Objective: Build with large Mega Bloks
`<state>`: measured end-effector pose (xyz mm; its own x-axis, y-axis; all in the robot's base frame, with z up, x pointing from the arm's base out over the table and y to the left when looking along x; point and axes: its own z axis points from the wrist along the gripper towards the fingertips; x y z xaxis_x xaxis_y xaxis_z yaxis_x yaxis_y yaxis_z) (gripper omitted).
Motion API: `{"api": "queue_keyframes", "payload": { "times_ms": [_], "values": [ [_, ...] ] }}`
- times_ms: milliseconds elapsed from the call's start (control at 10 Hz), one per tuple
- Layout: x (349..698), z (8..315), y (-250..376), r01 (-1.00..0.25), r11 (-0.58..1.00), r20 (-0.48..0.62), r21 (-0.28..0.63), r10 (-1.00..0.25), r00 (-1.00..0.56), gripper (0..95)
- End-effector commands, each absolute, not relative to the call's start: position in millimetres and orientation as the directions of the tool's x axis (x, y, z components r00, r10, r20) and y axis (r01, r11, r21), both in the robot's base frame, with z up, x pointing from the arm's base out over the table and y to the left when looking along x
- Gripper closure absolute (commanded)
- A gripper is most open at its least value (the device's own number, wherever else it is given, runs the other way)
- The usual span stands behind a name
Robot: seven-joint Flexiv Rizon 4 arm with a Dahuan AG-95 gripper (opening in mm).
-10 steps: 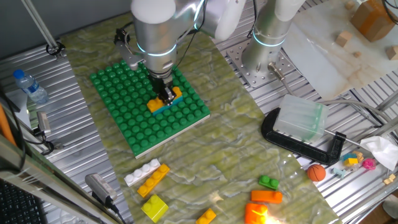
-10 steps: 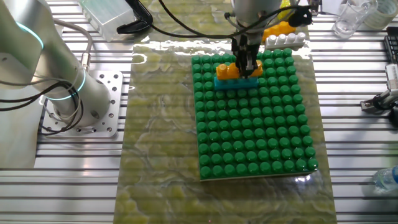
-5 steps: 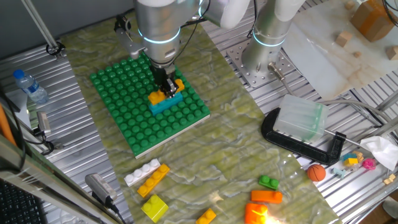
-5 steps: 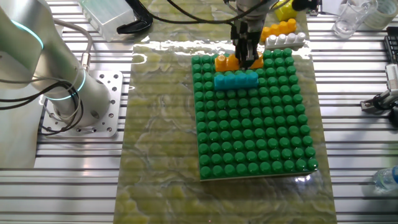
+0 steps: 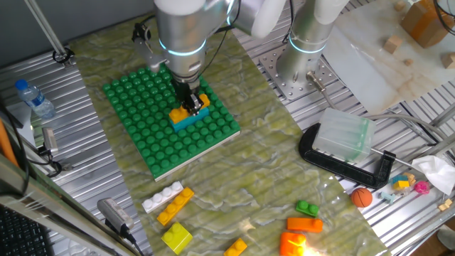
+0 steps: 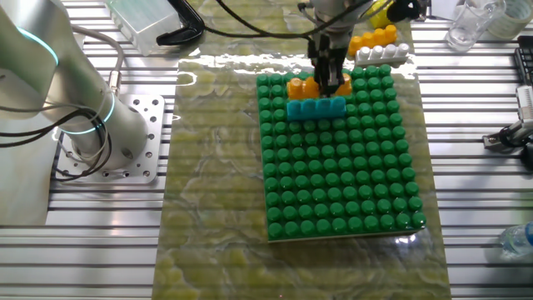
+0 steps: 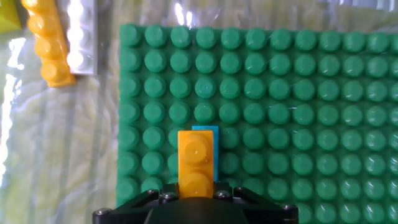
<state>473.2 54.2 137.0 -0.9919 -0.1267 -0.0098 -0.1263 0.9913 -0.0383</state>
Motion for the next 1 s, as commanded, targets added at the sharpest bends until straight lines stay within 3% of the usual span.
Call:
{"api": "queue_keyframes", "payload": {
  "times_ms": [100,600,1000],
  "values": [
    [471.6,145.2,53.4,-0.069,0.996,0.013,-0.05,-0.068,-0.998,95.0],
    [471.6,145.2,53.4,-0.029,0.996,-0.006,-0.079,-0.03,-1.0,95.0],
    [469.3,145.9,48.9,-0.1,0.992,-0.009,-0.077,-0.101,-0.995,95.0]
  ]
}}
